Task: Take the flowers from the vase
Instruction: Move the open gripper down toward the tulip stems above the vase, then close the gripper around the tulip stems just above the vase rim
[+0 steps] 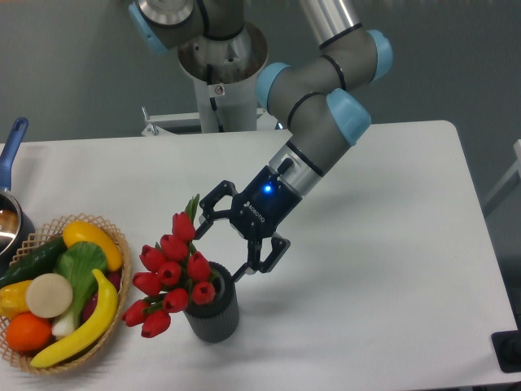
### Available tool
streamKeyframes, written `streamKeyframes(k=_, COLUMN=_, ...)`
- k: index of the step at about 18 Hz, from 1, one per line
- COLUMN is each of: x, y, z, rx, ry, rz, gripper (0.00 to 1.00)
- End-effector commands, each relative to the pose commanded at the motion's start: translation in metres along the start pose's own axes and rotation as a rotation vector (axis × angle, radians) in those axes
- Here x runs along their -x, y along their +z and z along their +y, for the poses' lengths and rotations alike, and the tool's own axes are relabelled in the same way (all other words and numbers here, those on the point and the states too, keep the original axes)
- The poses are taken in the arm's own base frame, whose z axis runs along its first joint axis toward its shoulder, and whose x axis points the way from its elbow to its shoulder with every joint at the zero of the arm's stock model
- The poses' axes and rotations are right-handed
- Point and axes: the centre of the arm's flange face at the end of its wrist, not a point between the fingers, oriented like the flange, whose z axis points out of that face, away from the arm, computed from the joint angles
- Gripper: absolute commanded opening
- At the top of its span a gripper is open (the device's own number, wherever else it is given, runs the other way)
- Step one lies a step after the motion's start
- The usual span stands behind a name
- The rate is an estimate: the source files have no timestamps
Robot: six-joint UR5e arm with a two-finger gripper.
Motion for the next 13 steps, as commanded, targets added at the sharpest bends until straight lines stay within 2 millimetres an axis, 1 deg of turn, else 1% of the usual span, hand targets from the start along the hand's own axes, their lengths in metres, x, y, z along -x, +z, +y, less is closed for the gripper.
streamKeyframes(k=1, x=0.004, y=0.000, z=-0.002, rx=-0.001, ry=0.007, rz=-0.002, gripper=1.00)
streamKeyframes(k=3, x=0.008, y=0.012, z=0.000, rx=0.005, ry=0.009, rz=0.012, gripper=1.00)
streamKeyframes(k=10, x=0.005, y=0.021, z=0.006, rx=0.010, ry=0.044, rz=0.028, gripper=1.00)
streamKeyframes(k=13, x=0.004, y=0.025, z=-0.001, rx=0.008, ry=0.063, rz=0.032, gripper=1.00)
